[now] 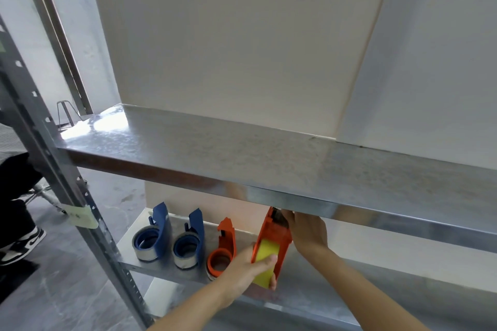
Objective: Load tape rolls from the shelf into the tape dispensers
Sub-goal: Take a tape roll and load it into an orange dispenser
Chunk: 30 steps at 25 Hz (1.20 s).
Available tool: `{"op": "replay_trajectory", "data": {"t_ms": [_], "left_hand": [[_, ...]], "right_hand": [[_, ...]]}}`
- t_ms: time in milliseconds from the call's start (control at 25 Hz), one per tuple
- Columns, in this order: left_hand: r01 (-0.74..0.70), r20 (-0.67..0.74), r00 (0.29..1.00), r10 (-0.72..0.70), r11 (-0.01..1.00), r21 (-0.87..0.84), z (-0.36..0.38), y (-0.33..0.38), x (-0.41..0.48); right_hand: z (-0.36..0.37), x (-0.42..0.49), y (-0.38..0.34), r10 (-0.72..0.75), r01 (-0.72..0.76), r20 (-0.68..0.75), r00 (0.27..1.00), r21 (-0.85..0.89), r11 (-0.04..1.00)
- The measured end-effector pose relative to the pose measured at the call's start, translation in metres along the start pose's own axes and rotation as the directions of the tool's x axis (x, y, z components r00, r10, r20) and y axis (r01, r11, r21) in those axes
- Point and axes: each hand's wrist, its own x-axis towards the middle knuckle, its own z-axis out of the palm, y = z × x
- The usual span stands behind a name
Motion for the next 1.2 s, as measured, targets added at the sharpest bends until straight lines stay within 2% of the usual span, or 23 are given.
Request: {"op": "replay_trajectory", "data": {"t_ms": [120, 320, 480, 560, 600, 640, 720, 800, 880, 1000, 1120, 1200], "left_hand": [[0.069, -0.001, 0.998, -0.069, 0.997, -0.043, -0.006, -0.015, -0.006], [0.051, -0.007, 0.999, -0.051, 0.998, -0.049, -0.011, -0.038, -0.010], [0.036, 0.040, 0.999, -0.037, 0.999, 0.014, -0.011, -0.045, -0.017], [0.012, 0.022, 1.000, -0.012, 1.000, 0.001, -0.015, -0.043, -0.020], [-0.008, 0.016, 1.000, 0.009, 1.000, -0.004, -0.015, -0.040, -0.022], [-0.030, 0.005, 1.000, 0.030, 1.000, -0.007, -0.015, -0.037, -0.022], [-0.053, 0.001, 0.999, 0.053, 0.999, -0.006, -0.015, -0.029, -0.024], [-0.073, 0.015, 0.997, 0.073, 0.997, -0.003, -0.013, -0.022, -0.025], [-0.081, 0.015, 0.997, 0.081, 0.997, -0.004, -0.012, -0.020, -0.026], [-0.065, -0.013, 0.998, 0.065, 0.998, -0.005, -0.012, -0.019, -0.023], [-0.064, -0.048, 0.997, 0.063, 0.998, -0.025, -0.014, -0.020, -0.015], [-0.032, -0.067, 0.997, 0.030, 0.999, -0.038, -0.014, -0.022, -0.006]], "right_hand": [[0.000, -0.001, -0.005, 0.000, 0.001, 0.033, 0.999, -0.016, 1.000], [0.003, -0.001, -0.010, 0.041, -0.050, 0.097, 0.994, 0.087, 0.995], [0.006, 0.005, -0.008, 0.099, -0.126, 0.119, 0.988, 0.246, 0.961], [0.009, 0.012, -0.006, 0.125, -0.203, 0.231, 0.965, 0.353, 0.914], [0.011, 0.018, -0.004, 0.160, -0.310, 0.338, 0.927, 0.455, 0.835], [0.013, 0.023, -0.001, 0.183, -0.458, 0.483, 0.857, 0.549, 0.699], [0.013, 0.029, 0.004, 0.127, -0.723, 0.739, 0.662, 0.585, 0.368], [0.016, 0.033, 0.011, 0.062, -0.802, 0.810, 0.583, 0.561, 0.207], [0.022, 0.032, 0.013, -0.001, -0.805, 0.816, 0.579, 0.571, 0.163], [0.032, 0.024, 0.015, -0.005, -0.722, 0.729, 0.684, 0.678, 0.137], [0.045, 0.013, 0.022, 0.011, -0.654, 0.654, 0.757, 0.756, 0.034], [0.057, 0.006, 0.027, -0.020, -0.650, 0.652, 0.758, 0.758, 0.063]]}}
